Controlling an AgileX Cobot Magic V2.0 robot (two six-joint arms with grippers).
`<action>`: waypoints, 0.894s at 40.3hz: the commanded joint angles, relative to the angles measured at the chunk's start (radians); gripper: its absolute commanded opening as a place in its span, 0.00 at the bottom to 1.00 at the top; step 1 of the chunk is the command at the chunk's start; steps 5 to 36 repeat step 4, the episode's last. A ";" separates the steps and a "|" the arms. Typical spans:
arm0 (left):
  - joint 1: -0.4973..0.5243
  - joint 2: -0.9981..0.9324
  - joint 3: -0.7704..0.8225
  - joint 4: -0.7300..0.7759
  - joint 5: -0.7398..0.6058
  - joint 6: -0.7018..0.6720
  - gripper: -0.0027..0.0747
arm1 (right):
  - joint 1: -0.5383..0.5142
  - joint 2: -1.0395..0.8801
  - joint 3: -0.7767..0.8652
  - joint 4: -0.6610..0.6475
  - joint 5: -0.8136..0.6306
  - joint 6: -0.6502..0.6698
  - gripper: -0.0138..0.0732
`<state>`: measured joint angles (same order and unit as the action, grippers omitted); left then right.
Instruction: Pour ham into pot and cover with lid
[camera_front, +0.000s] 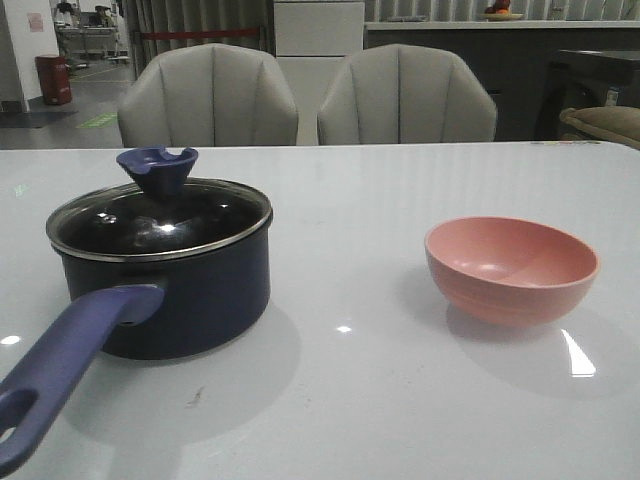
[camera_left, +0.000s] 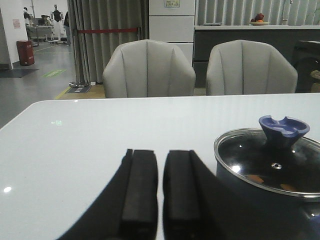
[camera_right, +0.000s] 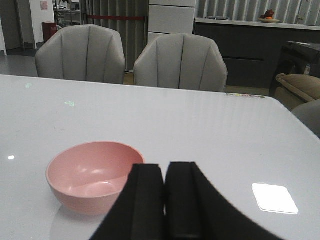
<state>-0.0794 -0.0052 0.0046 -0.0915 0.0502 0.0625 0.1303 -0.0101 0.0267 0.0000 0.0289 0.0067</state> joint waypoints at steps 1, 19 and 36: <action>0.002 -0.017 0.022 -0.008 -0.081 -0.005 0.20 | -0.004 -0.020 -0.004 -0.009 -0.077 0.000 0.33; 0.002 -0.017 0.022 -0.008 -0.081 -0.005 0.20 | -0.004 -0.020 -0.004 -0.009 -0.077 0.000 0.33; 0.002 -0.017 0.022 -0.008 -0.081 -0.005 0.20 | -0.004 -0.020 -0.004 -0.009 -0.077 0.000 0.33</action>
